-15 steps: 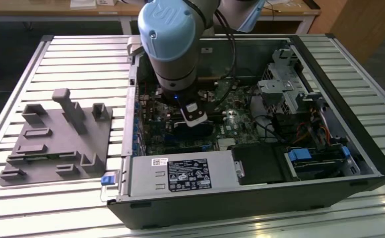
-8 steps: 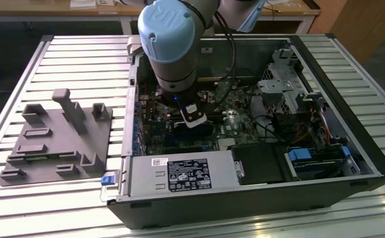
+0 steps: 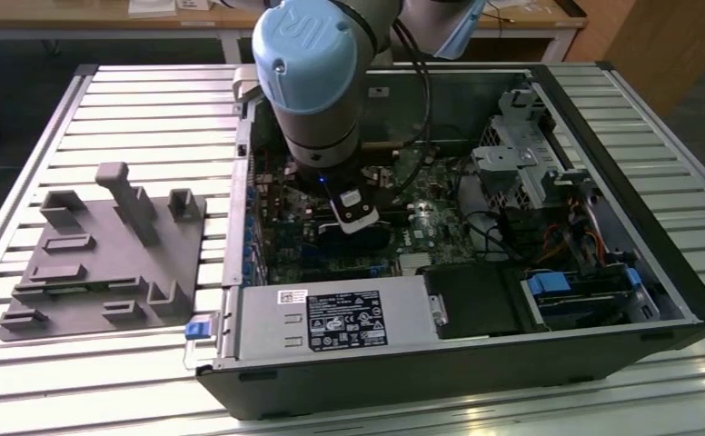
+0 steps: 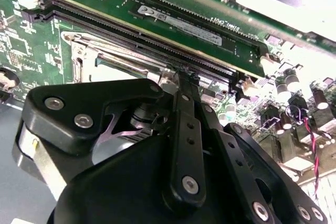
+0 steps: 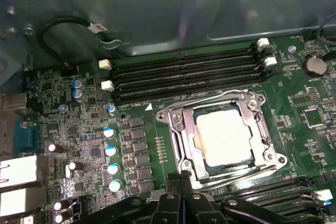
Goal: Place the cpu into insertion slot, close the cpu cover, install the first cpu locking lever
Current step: 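Install the first cpu locking lever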
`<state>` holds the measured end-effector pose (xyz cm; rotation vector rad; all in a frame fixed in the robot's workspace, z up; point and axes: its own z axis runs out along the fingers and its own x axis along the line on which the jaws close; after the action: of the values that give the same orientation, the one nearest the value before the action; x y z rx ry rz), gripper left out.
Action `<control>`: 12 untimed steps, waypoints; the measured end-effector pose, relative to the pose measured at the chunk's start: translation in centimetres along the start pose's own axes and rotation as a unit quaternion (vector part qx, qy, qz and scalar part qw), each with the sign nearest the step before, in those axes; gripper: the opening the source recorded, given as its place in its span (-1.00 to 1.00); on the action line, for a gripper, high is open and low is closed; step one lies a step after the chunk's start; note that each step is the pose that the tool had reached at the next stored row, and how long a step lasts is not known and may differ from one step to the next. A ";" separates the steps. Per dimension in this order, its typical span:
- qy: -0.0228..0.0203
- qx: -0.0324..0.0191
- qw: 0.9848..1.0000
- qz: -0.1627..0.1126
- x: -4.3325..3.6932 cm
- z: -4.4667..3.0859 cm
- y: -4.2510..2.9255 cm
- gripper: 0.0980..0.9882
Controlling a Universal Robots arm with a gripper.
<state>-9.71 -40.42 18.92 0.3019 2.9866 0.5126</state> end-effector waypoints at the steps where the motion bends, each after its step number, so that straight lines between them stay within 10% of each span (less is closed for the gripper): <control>1: 0.000 0.000 1.000 0.000 -0.01 -0.18 0.07 -0.98; 12: -0.001 0.003 1.000 0.001 -0.21 -2.97 1.06 -0.98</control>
<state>-9.70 -40.43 22.08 0.3058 2.9870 0.5039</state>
